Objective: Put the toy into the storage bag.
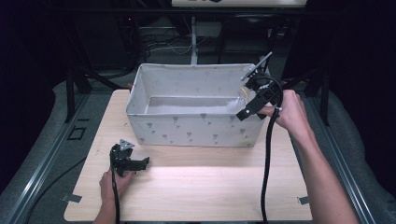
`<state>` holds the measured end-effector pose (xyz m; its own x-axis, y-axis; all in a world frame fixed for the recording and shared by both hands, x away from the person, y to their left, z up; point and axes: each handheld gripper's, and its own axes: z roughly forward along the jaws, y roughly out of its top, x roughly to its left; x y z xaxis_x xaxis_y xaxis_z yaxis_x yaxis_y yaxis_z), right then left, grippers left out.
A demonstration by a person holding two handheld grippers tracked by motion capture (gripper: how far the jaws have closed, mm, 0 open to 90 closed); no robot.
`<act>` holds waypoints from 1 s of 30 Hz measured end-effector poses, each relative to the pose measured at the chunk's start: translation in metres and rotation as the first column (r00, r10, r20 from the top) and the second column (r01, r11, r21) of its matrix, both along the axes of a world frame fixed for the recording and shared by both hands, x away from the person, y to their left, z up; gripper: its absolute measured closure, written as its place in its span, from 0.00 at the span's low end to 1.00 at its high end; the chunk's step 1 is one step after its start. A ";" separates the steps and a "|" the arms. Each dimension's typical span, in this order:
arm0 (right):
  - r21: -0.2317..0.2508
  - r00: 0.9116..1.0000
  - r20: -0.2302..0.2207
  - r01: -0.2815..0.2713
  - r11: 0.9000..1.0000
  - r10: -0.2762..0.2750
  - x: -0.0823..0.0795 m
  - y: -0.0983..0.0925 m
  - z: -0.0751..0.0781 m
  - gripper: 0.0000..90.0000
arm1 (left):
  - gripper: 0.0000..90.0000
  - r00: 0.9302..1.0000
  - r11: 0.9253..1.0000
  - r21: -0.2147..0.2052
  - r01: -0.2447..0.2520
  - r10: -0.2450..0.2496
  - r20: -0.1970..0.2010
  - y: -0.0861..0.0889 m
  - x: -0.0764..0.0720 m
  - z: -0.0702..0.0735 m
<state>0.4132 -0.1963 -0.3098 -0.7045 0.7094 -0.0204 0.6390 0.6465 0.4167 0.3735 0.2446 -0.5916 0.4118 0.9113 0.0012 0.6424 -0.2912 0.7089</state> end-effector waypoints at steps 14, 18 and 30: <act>0.004 0.996 0.026 -0.089 0.996 0.089 -0.046 0.021 -0.039 0.00 | 0.00 1.000 1.000 0.000 0.000 0.000 -0.001 0.000 0.000 0.000; 0.004 0.995 0.023 -0.097 0.995 0.097 -0.055 0.024 -0.058 0.00 | 0.00 1.000 1.000 0.001 0.001 -0.001 0.001 0.000 0.000 0.000; -0.001 0.993 -0.033 -0.110 0.994 0.110 -0.075 0.029 -0.123 0.00 | 0.00 1.000 1.000 0.001 0.000 0.000 0.001 0.000 0.000 0.000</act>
<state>0.3384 -0.1670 -0.4325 -0.7783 0.6279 0.0018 0.5774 0.7146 0.3948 0.3735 0.2447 -0.5916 0.4118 0.9113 0.0019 0.6419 -0.2916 0.7091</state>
